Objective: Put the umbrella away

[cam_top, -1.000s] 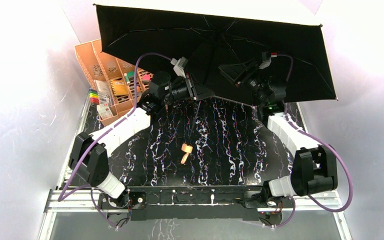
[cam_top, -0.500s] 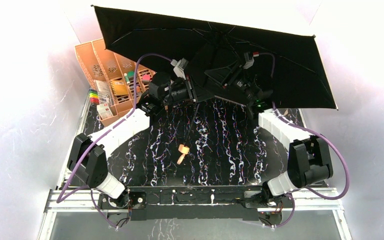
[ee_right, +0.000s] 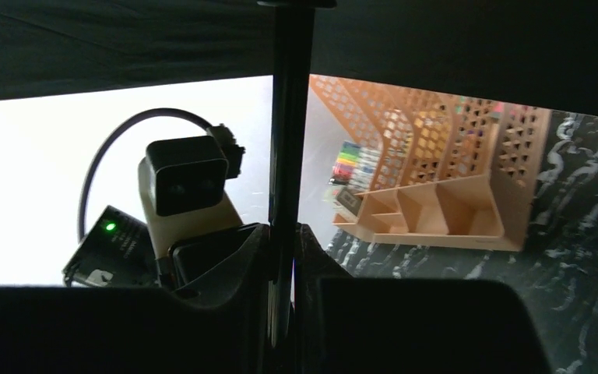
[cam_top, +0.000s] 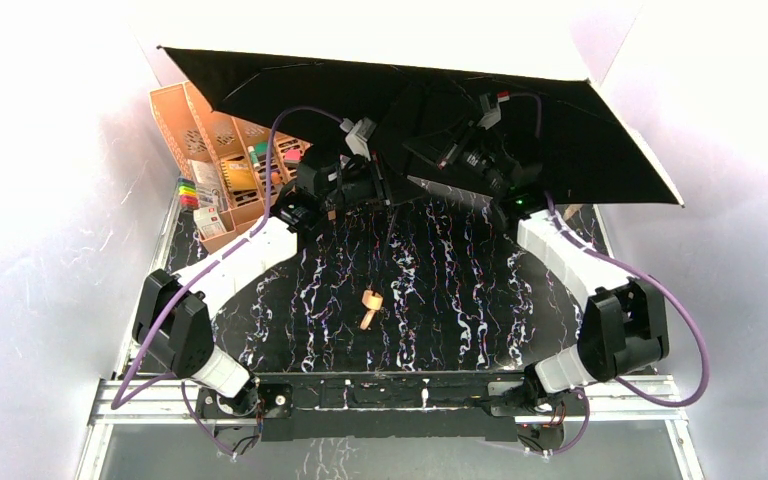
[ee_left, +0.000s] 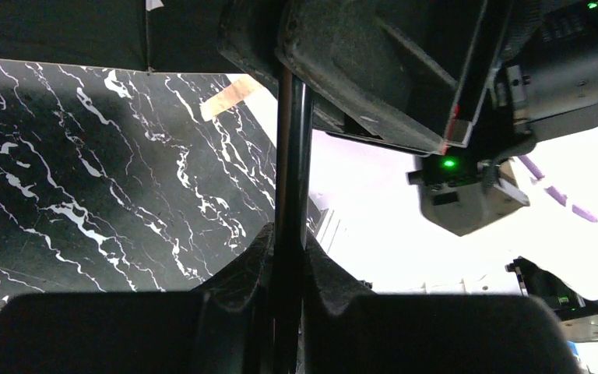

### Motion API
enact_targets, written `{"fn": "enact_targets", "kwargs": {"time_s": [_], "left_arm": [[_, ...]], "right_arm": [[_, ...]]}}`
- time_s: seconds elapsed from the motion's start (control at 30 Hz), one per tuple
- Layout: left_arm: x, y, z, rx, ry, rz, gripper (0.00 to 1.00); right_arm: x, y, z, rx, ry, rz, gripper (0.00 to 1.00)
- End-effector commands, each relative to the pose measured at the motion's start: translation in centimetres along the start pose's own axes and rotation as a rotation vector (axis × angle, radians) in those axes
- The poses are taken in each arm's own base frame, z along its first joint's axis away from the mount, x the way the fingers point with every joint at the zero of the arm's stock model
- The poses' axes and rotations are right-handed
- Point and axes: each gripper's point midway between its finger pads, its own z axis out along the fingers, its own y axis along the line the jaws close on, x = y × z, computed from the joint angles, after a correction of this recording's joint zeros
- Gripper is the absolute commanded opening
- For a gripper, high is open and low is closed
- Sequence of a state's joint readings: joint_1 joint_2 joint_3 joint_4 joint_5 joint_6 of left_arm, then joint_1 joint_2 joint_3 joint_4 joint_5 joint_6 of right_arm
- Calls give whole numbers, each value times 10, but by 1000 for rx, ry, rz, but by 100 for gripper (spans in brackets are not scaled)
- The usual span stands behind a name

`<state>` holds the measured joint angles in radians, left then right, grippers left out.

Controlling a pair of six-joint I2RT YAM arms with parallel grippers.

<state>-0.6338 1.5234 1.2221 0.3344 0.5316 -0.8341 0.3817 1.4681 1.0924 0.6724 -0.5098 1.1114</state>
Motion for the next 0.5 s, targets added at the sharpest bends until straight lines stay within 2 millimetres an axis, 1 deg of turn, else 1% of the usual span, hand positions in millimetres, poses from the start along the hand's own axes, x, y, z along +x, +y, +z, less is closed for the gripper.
{"fn": "enact_targets", "kwargs": {"time_s": [0.0, 0.03, 0.07, 0.13, 0.2, 0.3, 0.37, 0.47], "left_arm": [[-21, -47, -13, 91, -27, 90, 0], [-22, -47, -13, 90, -30, 96, 3], [-23, -46, -12, 85, -34, 98, 8], [-24, -44, -11, 81, -38, 107, 16], [-25, -43, -10, 78, -42, 109, 28], [-26, -41, -8, 71, -46, 117, 41], [-25, -38, -8, 57, -47, 122, 44], [-21, -32, -8, 39, -43, 123, 45]], "right_arm": [[-37, 42, -5, 98, -100, -229, 0], [-39, 41, -6, 139, -96, -235, 0], [-39, 40, -7, 180, -88, -237, 0], [-39, 44, -9, 233, -80, -249, 0], [-32, 43, -11, 284, -61, -254, 0], [-21, 40, -13, 356, -50, -249, 0], [-17, 39, -15, 382, -53, -241, 0], [-11, 34, -14, 405, -40, -230, 0]]}}
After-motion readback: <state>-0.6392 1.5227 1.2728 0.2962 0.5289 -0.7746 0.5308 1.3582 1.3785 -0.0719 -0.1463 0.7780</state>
